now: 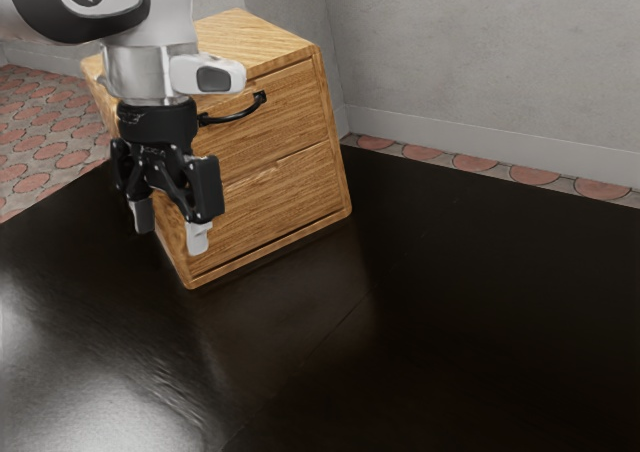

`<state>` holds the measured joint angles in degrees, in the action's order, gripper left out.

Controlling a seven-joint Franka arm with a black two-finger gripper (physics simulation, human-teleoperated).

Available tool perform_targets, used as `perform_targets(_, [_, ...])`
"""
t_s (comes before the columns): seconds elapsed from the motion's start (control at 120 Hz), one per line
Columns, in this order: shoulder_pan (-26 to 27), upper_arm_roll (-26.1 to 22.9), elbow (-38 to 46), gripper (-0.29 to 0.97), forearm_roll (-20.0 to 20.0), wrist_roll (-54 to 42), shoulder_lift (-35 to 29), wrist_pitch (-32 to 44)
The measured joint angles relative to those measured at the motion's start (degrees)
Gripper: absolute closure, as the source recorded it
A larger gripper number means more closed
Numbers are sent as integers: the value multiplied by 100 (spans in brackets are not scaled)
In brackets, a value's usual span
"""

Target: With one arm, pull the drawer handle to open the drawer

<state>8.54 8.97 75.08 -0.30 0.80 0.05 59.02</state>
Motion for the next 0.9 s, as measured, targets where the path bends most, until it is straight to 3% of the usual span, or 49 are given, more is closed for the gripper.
perform_targets(0.125, [-14, 3, 58, 2, -4, 28, -2, 1125])
perform_targets(0.275, [-39, 3, 62, 2, -5, 56, -2, 1818])
perform_targets(0.392, [-47, 11, -29, 2, -7, 73, -33, 2084])
perform_targets(0.567, [-230, -63, -943, 2, 27, 95, -105, 2082])
perform_targets(0.733, [-413, 153, -976, 2, 66, -69, 283, 2278])
perform_targets(0.9, [-1554, 413, -970, 2, 99, -686, 502, 2646])
